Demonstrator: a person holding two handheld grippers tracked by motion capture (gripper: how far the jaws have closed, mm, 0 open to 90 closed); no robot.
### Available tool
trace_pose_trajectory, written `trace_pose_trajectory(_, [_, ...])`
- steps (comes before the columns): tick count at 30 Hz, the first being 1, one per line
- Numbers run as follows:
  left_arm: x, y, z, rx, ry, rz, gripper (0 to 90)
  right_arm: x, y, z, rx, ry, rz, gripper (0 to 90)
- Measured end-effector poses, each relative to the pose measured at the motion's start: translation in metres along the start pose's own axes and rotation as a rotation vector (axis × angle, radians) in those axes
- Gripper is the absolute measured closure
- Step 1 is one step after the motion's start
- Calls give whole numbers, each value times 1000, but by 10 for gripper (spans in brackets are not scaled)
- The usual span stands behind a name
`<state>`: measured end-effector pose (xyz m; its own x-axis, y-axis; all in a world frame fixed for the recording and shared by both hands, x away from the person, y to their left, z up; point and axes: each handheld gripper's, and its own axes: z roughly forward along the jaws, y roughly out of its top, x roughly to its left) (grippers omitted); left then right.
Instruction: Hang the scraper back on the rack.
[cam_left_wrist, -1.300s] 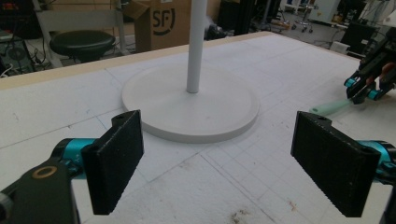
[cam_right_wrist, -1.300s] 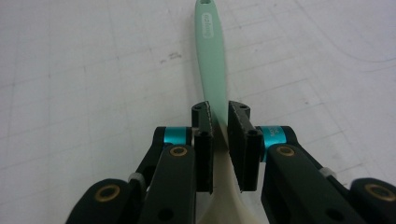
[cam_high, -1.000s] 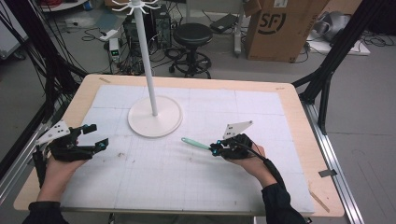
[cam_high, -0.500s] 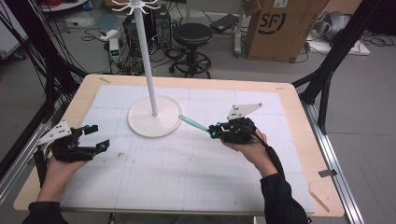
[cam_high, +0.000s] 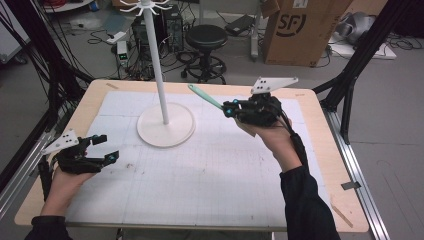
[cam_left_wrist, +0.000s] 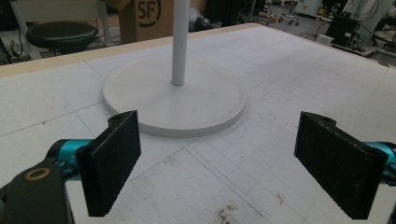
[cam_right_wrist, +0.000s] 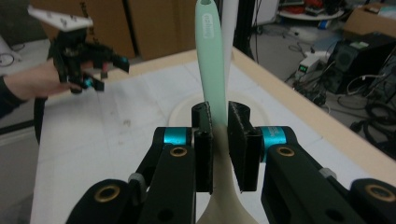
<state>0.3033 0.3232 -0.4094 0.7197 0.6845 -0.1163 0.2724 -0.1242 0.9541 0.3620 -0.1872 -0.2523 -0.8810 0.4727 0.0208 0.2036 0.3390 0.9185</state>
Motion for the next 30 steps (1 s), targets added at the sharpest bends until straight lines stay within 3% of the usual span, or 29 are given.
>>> trace_pose_trajectory(7, [1,0,0,2,-3,-5,151,3,42,-9,-50,-25,-19,809])
trace_pose_trajectory(12, [2,0,1,-1,-4,-9,151,3,65,-9,-57,-33,-29,809])
trace_pose_trajectory(30, [3,0,0,-9,-20,-17,152,3,118,0,-91,-41,-37,809])
